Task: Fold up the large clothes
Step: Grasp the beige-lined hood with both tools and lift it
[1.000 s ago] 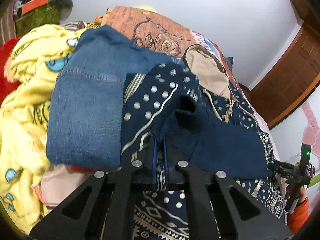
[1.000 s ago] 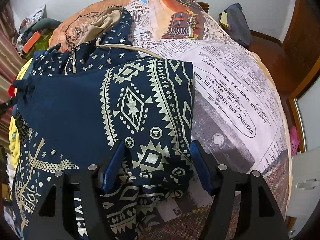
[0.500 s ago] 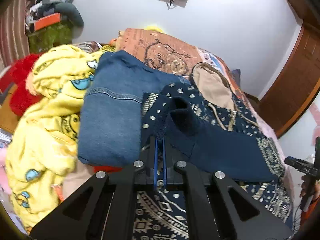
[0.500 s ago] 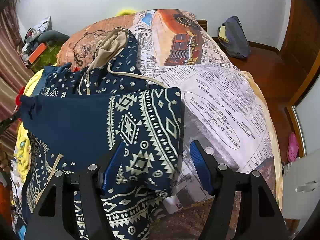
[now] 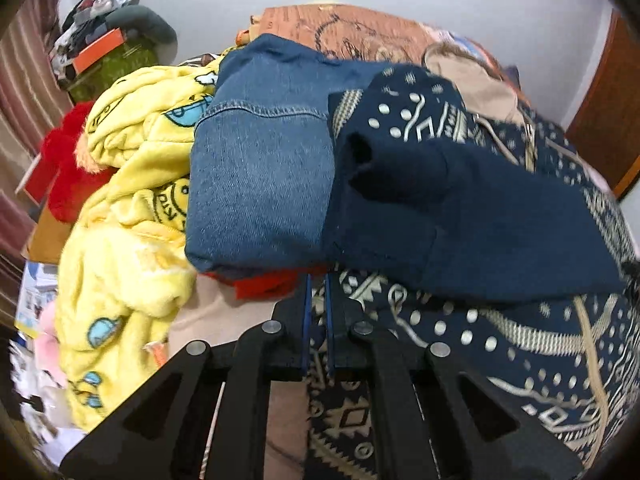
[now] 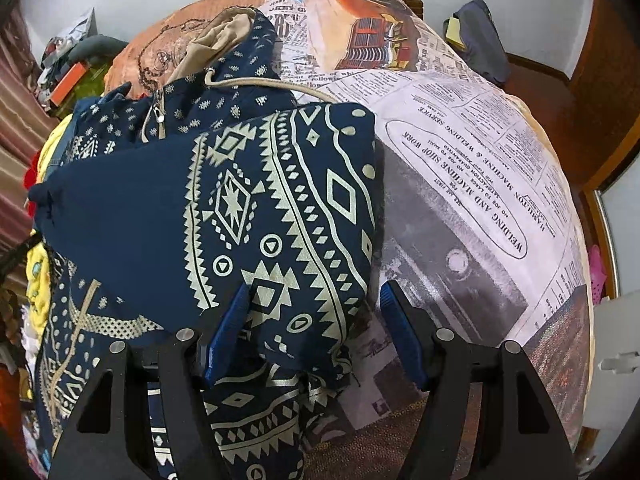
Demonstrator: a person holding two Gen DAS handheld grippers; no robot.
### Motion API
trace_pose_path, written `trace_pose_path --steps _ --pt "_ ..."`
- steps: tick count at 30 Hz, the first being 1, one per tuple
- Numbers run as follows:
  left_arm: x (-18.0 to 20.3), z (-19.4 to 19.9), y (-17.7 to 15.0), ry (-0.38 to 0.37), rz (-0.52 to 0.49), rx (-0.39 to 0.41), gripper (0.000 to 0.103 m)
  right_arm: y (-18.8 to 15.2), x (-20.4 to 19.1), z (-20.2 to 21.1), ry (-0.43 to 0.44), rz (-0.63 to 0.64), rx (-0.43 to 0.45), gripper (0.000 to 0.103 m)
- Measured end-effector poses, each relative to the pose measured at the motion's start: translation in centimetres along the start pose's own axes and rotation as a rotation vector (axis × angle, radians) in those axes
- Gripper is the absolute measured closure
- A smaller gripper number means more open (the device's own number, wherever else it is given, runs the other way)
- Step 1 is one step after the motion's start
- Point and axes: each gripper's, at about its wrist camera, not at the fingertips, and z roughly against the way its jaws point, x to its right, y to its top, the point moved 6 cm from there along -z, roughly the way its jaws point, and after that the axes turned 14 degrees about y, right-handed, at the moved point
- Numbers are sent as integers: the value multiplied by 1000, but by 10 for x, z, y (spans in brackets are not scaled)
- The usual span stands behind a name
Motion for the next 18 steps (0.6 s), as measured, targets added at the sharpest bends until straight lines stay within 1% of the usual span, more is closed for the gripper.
trace_pose_path --steps 3,4,5,6,7,8,12,14,18 --pt "-1 13 4 -16 -30 3 92 11 -6 10 -1 28 26 39" --pt "-1 19 8 -22 -37 15 86 15 -8 13 0 36 34 39" --pt "-1 23 11 -26 -39 24 76 20 -11 18 0 49 48 39" --pt "-1 30 17 -32 -41 40 71 27 -15 23 -1 64 63 39" --pt "0 39 25 -37 -44 69 62 31 -19 27 -2 77 78 39" --pt "2 48 34 -41 -50 100 57 38 -23 32 -2 92 95 39" --pt "16 76 66 -55 -86 184 53 63 -41 48 -1 148 158 39" --pt "27 88 87 -81 -97 225 45 79 -50 55 -1 169 195 39" --pt "52 97 122 -124 -112 262 39 106 -64 61 9 200 247 39"
